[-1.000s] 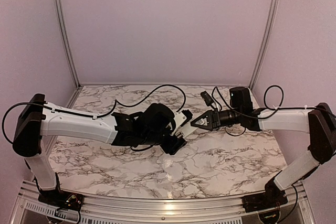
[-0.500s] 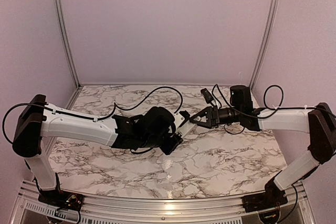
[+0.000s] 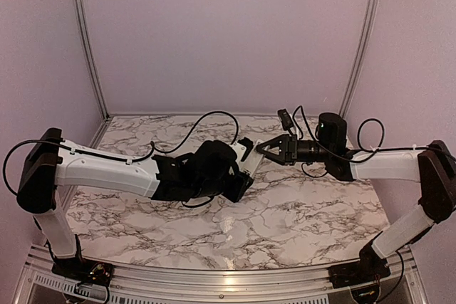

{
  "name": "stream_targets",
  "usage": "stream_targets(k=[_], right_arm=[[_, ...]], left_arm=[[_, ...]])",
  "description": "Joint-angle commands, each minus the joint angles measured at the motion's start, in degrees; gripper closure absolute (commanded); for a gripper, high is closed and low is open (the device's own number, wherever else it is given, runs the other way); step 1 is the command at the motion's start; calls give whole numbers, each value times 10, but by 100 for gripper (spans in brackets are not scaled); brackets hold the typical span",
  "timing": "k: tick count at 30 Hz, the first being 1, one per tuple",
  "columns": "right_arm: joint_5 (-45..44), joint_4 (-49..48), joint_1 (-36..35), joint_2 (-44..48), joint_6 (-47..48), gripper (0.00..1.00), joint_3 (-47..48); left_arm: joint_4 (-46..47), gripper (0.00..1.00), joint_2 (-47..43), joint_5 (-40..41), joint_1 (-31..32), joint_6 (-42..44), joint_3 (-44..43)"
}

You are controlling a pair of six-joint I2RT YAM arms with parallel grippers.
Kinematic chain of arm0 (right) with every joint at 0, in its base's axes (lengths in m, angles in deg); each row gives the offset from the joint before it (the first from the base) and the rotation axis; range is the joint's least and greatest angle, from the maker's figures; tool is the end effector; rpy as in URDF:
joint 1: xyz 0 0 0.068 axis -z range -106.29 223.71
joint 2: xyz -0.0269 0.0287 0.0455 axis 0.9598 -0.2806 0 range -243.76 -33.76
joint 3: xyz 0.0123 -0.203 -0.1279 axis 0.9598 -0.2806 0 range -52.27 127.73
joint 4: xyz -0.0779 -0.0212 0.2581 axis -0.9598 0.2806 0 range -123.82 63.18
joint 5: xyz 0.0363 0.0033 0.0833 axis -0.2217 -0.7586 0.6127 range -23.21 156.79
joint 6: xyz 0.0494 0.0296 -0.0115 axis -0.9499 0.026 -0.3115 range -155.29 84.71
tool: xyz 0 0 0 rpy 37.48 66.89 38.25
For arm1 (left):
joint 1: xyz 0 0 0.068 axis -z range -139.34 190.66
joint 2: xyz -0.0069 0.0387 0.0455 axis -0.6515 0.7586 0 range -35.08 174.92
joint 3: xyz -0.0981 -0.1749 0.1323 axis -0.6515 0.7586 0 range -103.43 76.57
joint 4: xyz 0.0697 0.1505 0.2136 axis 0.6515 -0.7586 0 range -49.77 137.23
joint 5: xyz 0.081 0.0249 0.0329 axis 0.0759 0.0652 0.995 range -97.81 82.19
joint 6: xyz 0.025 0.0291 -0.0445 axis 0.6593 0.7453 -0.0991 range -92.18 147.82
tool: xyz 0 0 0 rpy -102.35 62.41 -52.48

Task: Load the batteries into the remote control
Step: Pass from the left arm to the right, then pick up the battery from the center of the board.

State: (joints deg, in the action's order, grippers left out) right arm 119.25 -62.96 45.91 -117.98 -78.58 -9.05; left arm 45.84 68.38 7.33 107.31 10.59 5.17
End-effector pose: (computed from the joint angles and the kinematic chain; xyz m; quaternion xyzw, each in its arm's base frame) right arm 0.2727 0.1820 0.2003 -0.1822 0.7276 0.6079 0.2606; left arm 0.1755 -0.3787 0.1897 0.3083 0.8192 -0.2276 0.4268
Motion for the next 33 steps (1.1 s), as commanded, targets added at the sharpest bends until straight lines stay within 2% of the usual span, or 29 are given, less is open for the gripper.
stream_targets(k=[1,6,8,10,12,15,16,18,21,26,30,33], right_arm=[[-22,-46,-14,1,-16,54,2],[-38,-32,-14,-6,-12,64,2],[-45,-20,-14,-7,-5,72,6],[-50,-11,-14,-9,-1,81,8],[-51,-10,-13,-11,-1,91,8],[-46,-13,-7,-8,0,100,6],[-43,-13,-4,-7,1,100,5],[-33,-21,7,-5,6,100,-2],[-20,-28,28,3,13,100,-14],[-2,-10,48,16,55,100,-21],[7,2,50,26,77,100,-25],[7,18,54,29,91,100,-27]], left_arm=[[8,89,-1,7,-3,-22,-22],[8,88,2,0,-3,-27,-26],[8,88,2,0,-3,-25,-28],[9,83,1,-3,-3,-21,-29],[7,70,-3,-7,-3,-18,-28],[4,35,-23,-34,-11,-14,-16],[2,27,-34,-49,-16,-12,-10],[1,19,-62,-72,-27,-12,6],[8,14,-109,-92,-47,-8,37],[8,12,-155,-141,-113,-25,84],[-19,15,-152,-132,-155,-15,94],[-46,23,-133,-131,-176,-15,83]])
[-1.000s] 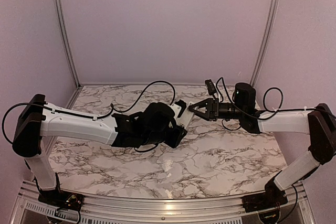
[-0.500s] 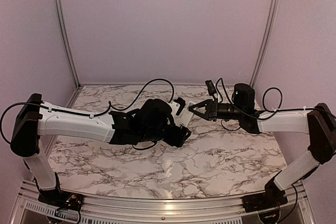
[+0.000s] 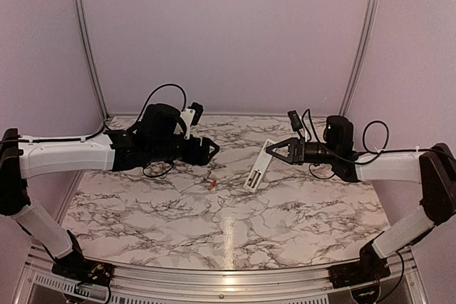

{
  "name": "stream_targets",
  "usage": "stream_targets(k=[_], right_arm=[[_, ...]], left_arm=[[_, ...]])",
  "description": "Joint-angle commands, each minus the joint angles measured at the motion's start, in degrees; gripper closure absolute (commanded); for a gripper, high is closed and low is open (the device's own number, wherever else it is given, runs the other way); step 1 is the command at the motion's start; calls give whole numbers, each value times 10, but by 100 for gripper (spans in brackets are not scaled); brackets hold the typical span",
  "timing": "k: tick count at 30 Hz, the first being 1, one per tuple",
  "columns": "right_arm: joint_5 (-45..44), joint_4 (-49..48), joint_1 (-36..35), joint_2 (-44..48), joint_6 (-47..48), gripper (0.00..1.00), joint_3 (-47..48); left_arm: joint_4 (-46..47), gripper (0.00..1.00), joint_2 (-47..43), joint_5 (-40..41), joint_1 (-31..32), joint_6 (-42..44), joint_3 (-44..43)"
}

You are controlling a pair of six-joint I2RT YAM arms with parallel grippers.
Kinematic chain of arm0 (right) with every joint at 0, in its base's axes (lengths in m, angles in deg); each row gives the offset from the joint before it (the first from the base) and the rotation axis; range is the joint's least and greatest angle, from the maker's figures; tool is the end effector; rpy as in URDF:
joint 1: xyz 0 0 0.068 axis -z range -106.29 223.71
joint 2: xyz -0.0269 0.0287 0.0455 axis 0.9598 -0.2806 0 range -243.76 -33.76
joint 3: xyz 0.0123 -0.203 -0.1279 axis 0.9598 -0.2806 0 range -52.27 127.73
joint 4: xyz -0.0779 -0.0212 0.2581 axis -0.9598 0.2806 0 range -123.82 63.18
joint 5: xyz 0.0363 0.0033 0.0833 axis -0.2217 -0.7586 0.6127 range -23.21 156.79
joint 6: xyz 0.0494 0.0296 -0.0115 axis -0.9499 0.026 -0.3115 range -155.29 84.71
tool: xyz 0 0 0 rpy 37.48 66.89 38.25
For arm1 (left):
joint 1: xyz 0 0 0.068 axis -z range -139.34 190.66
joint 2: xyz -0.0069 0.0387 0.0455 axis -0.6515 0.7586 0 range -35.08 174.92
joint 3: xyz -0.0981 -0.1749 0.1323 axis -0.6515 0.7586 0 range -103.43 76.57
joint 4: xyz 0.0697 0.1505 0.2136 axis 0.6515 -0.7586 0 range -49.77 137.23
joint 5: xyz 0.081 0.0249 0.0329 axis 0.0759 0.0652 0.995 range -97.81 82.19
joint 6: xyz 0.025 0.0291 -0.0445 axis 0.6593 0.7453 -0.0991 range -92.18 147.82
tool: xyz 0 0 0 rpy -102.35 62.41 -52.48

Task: Load the batteries into the remote control
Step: Pick up the battery from the center of the board.

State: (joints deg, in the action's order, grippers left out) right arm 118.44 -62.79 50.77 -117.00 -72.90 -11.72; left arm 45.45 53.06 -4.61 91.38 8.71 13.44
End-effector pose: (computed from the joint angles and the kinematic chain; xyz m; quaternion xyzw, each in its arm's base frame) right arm 0.2801 0.1548 0.1898 -0.1765 0.7365 0.5762 0.3074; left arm 0.2377 -0.2869 0.2378 0.2178 0.8231 -0.2804 0.4431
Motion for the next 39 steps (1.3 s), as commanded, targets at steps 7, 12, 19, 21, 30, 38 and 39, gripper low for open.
stream_targets(k=[7,12,19,21,30,38,39], right_arm=[[23,15,13,22,43,100,-15],[26,24,14,29,51,100,-19],[20,43,14,34,66,100,-21],[19,44,14,34,67,100,-21],[22,43,14,32,68,100,-24],[22,44,14,33,69,100,-25],[22,43,15,31,69,100,-24]], left_arm=[[-128,50,120,-7,-22,23,-78],[-166,61,183,6,-22,22,-133],[-228,64,259,22,-21,31,-203],[-234,65,278,18,-21,32,-213],[-247,64,320,15,-21,41,-249],[-269,66,346,24,-21,45,-272],[-273,66,348,25,-21,45,-274]])
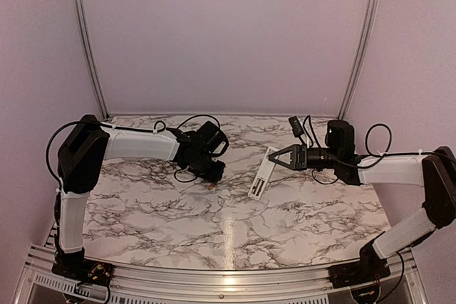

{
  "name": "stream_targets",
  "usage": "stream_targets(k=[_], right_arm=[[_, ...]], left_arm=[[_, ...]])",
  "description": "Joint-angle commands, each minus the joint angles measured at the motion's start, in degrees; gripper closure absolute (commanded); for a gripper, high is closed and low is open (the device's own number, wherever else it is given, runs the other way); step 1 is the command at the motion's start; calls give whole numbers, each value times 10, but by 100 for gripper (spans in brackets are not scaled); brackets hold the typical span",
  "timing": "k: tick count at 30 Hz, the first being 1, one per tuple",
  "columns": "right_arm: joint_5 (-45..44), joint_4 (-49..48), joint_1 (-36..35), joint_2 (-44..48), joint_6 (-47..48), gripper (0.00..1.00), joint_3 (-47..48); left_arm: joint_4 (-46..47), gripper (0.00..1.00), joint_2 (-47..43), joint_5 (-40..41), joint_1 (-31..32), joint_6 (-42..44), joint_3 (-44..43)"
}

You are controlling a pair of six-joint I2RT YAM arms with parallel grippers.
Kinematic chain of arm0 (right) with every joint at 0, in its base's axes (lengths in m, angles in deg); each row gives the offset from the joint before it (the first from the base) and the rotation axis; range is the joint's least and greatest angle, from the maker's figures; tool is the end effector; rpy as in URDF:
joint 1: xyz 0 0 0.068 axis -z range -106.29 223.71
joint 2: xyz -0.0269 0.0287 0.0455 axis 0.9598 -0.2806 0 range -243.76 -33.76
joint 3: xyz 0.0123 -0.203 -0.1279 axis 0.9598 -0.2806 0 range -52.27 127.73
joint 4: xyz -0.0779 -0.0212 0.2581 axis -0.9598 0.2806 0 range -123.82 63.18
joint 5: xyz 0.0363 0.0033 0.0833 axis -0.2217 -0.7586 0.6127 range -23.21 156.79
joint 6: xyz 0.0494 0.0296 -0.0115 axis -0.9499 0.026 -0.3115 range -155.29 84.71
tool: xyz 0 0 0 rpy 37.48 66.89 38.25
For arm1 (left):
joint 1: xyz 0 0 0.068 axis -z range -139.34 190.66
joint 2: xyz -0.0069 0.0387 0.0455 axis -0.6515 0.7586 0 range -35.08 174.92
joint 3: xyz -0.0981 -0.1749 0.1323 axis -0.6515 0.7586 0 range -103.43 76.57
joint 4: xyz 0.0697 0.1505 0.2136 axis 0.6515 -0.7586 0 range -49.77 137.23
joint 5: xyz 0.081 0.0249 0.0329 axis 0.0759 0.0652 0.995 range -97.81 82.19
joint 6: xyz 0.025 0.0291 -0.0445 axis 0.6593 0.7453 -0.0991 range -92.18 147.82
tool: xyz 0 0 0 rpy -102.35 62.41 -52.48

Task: Load the batteries into the remote control
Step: Pick up the battery from the center of the board, then place the battery in the battery compartment.

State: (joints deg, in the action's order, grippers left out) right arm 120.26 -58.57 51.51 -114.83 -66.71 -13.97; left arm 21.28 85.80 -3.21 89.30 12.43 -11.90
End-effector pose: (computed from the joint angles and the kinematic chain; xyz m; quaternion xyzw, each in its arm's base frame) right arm 0.2707 0.1474 0.1814 -0.2054 0.7415 0.5616 0.3043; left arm 0.2974 -0.3328 0.1262 0.2646 0.9243 -0.1117 0.2514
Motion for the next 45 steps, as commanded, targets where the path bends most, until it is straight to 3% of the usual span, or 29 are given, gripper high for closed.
stream_targets(k=[1,19,23,26,31,38,45], right_arm=[[4,0,7,9,6,100,-2],[5,-1,7,-19,-8,100,9],[-2,15,3,-29,-21,100,18],[-19,29,-10,-35,-32,100,20],[-39,37,-43,-52,-55,100,29],[-61,5,-77,-82,-116,100,29],[-84,-16,-109,-107,-160,100,34]], left_arm=[[-33,66,22,12,0,7,-21],[-63,88,50,1,5,6,-28],[-49,100,23,-17,8,-5,-8],[-13,100,-20,-22,7,-16,35],[102,100,-111,-29,8,-31,150],[377,100,-268,-21,58,-52,371],[555,100,-318,3,122,-47,477]])
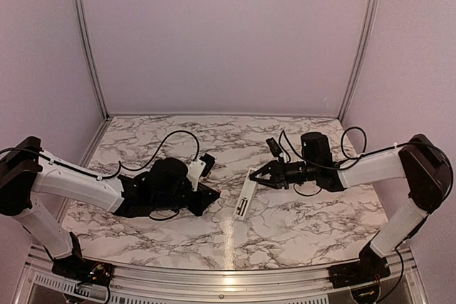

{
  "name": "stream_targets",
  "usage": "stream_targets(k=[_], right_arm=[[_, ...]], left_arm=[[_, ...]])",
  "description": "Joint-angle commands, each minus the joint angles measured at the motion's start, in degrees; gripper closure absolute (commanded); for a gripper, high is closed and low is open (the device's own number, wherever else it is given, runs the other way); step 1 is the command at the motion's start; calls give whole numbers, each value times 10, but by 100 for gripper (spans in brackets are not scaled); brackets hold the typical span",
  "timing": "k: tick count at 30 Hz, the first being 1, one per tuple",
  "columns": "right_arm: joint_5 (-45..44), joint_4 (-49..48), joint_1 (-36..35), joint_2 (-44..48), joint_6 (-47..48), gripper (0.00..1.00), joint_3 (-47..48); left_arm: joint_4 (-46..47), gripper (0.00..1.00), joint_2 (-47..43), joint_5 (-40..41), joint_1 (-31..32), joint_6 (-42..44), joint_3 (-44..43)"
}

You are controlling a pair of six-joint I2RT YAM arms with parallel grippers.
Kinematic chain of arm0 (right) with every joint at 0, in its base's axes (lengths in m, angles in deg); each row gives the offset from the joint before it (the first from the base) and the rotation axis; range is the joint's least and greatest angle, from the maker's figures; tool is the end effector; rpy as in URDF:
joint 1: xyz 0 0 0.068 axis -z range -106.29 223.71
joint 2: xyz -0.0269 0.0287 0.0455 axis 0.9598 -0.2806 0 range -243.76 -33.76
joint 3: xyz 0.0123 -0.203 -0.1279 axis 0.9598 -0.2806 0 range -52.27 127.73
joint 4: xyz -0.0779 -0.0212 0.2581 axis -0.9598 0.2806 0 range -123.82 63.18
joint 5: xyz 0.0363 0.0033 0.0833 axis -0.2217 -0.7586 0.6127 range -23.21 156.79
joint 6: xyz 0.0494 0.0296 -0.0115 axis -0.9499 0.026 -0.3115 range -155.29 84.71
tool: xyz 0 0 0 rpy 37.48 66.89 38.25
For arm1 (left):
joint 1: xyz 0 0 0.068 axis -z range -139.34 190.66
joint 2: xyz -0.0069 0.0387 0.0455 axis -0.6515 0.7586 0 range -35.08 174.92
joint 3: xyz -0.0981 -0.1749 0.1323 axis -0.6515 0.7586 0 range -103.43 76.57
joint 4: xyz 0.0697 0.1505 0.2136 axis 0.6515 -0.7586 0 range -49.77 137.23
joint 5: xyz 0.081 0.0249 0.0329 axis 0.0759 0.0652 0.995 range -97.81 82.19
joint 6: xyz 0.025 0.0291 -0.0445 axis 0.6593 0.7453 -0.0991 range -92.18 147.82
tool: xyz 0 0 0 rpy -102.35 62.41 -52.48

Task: Load the batteries into the remote control
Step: Place the battery in the battery compartment.

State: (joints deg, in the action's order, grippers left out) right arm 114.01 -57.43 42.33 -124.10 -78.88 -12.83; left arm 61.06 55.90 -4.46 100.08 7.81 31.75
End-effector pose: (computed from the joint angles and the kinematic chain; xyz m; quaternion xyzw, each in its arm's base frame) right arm 0.2569 0.1933 0.1368 -0.1240 0.8002 0.5616 0.1702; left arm 0.1761 -0.2932 0.1393 0.2820 0.8291 -0.2884 0.3872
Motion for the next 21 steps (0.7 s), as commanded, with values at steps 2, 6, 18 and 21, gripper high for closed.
stream_targets(k=[2,6,18,21], right_arm=[[-26,-36,-24,-20,-51,100,20],[-40,-40,-39,-25,-63,100,20],[-43,-64,-53,-34,-106,100,23],[-37,-77,-53,-34,-119,100,20]], left_arm=[[202,100,-20,16,26,1,60],[246,100,-11,18,51,14,70],[292,100,25,43,95,43,62],[296,100,42,56,100,58,61]])
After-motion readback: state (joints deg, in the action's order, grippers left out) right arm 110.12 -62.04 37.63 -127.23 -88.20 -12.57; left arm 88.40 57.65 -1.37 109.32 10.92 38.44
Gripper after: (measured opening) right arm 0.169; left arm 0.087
